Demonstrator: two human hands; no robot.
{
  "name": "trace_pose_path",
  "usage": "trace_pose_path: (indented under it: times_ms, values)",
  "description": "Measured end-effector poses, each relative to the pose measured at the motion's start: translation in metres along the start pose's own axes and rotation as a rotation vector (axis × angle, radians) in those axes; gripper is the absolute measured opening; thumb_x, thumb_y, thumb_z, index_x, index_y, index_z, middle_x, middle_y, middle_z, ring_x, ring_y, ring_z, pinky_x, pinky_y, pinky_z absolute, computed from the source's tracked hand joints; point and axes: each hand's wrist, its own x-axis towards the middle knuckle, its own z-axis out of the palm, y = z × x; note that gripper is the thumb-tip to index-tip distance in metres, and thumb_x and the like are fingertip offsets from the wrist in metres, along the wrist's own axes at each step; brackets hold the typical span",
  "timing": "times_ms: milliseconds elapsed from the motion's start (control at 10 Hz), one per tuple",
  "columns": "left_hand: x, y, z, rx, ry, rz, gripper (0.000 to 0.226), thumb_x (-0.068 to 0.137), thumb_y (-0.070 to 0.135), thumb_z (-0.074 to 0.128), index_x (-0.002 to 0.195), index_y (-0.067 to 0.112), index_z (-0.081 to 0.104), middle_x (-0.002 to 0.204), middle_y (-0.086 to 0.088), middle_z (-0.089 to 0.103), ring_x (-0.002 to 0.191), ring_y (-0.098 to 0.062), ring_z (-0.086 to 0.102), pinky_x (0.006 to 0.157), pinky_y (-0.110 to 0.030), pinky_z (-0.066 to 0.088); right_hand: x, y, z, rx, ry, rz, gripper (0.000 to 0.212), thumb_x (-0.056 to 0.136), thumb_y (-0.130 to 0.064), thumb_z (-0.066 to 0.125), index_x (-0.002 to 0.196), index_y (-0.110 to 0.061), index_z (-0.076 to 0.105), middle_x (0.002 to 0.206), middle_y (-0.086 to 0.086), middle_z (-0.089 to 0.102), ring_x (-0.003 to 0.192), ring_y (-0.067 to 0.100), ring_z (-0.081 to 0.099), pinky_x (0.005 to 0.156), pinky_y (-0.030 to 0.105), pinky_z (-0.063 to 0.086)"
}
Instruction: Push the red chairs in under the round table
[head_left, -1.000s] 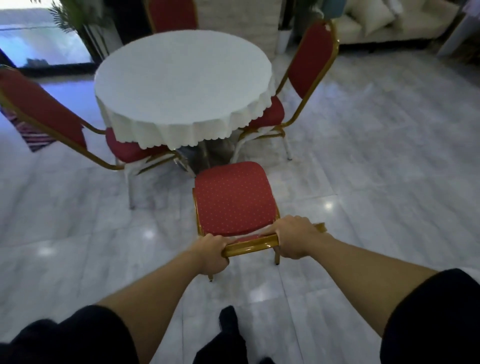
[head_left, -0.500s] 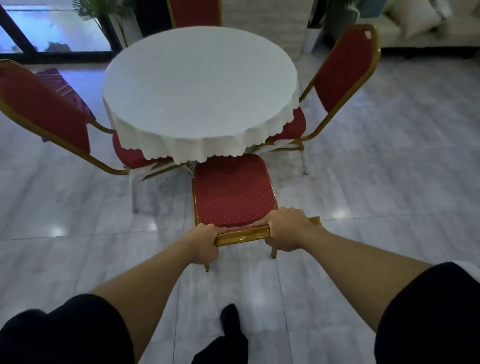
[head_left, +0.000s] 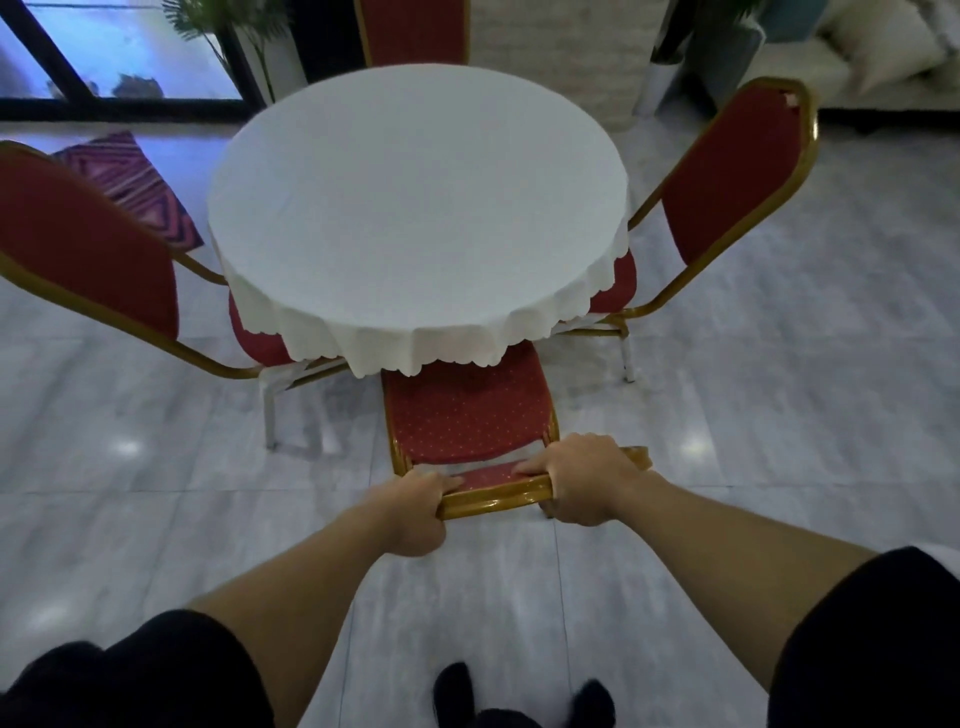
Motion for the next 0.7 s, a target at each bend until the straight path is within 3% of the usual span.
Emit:
trace_pose_path:
  times_ms: [200, 300, 400, 500, 600, 700]
  values:
    - [0.001, 0.012, -0.004, 0.018, -0.019, -0.074, 0.068, 0.081, 0.014, 0.05, 0.145, 0.038, 0.052, 0.101, 0.002, 0.054, 0.099, -0.025, 0.063, 0.084, -0.037, 0.054, 0.007, 0.011, -0.006, 0.018, -0.031, -0.082, 0.043, 0.089, -0.044, 0.056, 0.13, -0.05, 0.064, 0.109, -0.01, 0.074, 0.094, 0.022, 0.067, 0.086, 0.041, 0.055]
    - [-0.003, 0.025, -0.011, 0.074, -0.04, -0.129, 0.068, 0.088, 0.014, 0.058, 0.15, 0.039, 0.047, 0.112, -0.001, 0.061, 0.104, -0.024, 0.062, 0.086, -0.036, 0.052, 0.008, 0.017, -0.014, 0.029, -0.085, -0.153, 0.058, 0.083, -0.074, 0.061, 0.133, -0.045, 0.064, 0.102, -0.013, 0.072, 0.098, 0.022, 0.068, 0.087, 0.04, 0.055]
    - [-0.008, 0.042, -0.021, 0.069, -0.098, -0.2, 0.068, 0.089, 0.021, 0.068, 0.153, 0.033, 0.046, 0.13, -0.005, 0.062, 0.115, -0.026, 0.061, 0.088, -0.032, 0.047, 0.007, 0.02, -0.018, 0.151, -0.182, -0.182, 0.082, 0.067, -0.098, 0.06, 0.124, -0.04, 0.069, 0.077, -0.018, 0.063, 0.085, 0.016, 0.067, 0.088, 0.042, 0.057]
    - [-0.007, 0.055, -0.035, 0.034, -0.197, -0.243, 0.063, 0.087, 0.029, 0.07, 0.147, 0.025, 0.053, 0.121, -0.002, 0.059, 0.106, -0.021, 0.056, 0.088, -0.033, 0.045, 0.008, 0.026, -0.027, 0.304, -0.213, -0.185, 0.098, 0.054, -0.107, 0.053, 0.125, -0.042, 0.071, 0.098, -0.013, 0.074, 0.093, 0.014, 0.069, 0.093, 0.045, 0.057]
    - [-0.01, 0.078, -0.054, 0.0, -0.226, -0.248, 0.055, 0.085, 0.032, 0.067, 0.138, 0.022, 0.059, 0.119, -0.001, 0.059, 0.105, -0.021, 0.054, 0.089, -0.036, 0.045, -0.004, 0.041, -0.049, 0.29, -0.208, -0.149, 0.111, 0.055, -0.109, 0.046, 0.137, -0.036, 0.068, 0.133, -0.007, 0.071, 0.119, 0.018, 0.064, 0.105, 0.044, 0.051]
    - [-0.006, 0.088, -0.073, -0.083, -0.131, -0.251, 0.065, 0.087, 0.041, 0.062, 0.148, 0.019, 0.055, 0.143, -0.007, 0.059, 0.121, -0.023, 0.054, 0.102, -0.039, 0.044, -0.003, 0.056, -0.08, 0.307, -0.105, -0.107, 0.114, 0.057, -0.111, 0.037, 0.136, -0.037, 0.07, 0.141, -0.007, 0.068, 0.126, 0.017, 0.061, 0.108, 0.045, 0.049]
